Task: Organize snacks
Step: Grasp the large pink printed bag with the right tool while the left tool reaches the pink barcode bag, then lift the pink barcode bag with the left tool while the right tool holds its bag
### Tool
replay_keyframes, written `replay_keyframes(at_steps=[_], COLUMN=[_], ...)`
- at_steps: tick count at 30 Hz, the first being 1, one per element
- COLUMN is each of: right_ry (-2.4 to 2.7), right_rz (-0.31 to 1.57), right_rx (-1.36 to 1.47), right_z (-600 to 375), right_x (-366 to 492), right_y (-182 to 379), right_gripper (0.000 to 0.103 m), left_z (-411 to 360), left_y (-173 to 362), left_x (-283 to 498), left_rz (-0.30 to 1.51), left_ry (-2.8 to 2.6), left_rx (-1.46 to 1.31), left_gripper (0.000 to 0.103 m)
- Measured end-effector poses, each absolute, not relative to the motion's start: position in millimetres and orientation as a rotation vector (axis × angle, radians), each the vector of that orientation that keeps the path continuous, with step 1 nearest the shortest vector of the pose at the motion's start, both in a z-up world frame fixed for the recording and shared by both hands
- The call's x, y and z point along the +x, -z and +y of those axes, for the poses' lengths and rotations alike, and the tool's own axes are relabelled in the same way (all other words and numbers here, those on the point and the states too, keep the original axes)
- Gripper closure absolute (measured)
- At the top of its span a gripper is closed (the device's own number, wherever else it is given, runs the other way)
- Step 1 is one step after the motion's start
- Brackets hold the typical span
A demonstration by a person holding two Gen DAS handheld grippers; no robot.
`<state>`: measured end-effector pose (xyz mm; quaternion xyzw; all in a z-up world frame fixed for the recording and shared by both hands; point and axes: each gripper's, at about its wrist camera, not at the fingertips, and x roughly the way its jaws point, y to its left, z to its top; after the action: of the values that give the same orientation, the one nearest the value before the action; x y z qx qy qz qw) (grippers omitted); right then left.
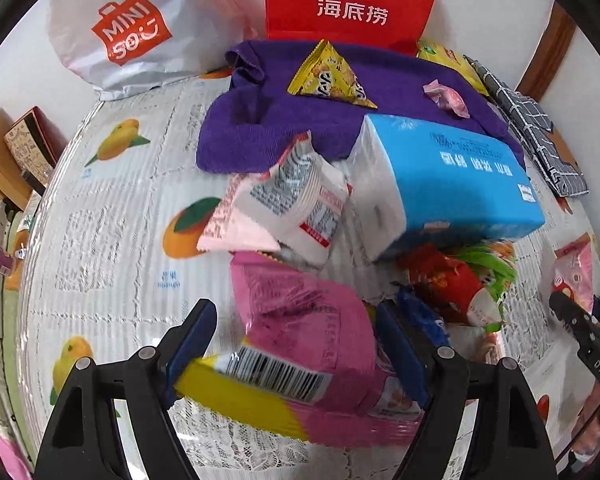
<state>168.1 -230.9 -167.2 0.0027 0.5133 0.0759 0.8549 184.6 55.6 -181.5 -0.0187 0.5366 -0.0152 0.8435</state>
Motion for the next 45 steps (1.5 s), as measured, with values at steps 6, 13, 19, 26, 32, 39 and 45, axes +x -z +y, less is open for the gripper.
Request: replay_keyframes(at_steps=[6, 13, 19, 26, 32, 39, 45], right_ry=[-0.167, -0.176, -0.181, -0.179, -0.191, -0.218, -0.233], right_rz=[1.093, 1.094, 1.093, 1.064, 1.034, 1.002, 0.973], right_rx=[0.005, -0.003, -0.007, -0.005, 0.011, 0.021, 0.011], right_z=[-229, -222, -218, -217, -217, -214, -209], right_x=[170, 170, 168, 165, 163, 161, 160], right_y=[172, 172, 169, 157, 143, 126, 112], right_gripper=[0.061, 0.061, 0.061, 0.063, 0.063, 0.063, 0.063], left_z=[62, 73, 75, 81, 83, 79, 66], left_y=[188, 191, 185, 173, 160, 140, 124], left_x=[173, 164, 159, 150, 141, 135, 134], left_rz=[1.140, 1.123, 1.104, 1.084, 1.055, 1.015, 0.987], left_ry=[0.041, 0.088, 0.093, 0.088, 0.090, 0.092, 0.108], left_rx=[-0.045, -0.113, -0.109, -0.132, -0.139, -0.133, -0.113], left_gripper=[0.015, 0.031, 0.051, 0.051, 0.051, 0.051, 0.051])
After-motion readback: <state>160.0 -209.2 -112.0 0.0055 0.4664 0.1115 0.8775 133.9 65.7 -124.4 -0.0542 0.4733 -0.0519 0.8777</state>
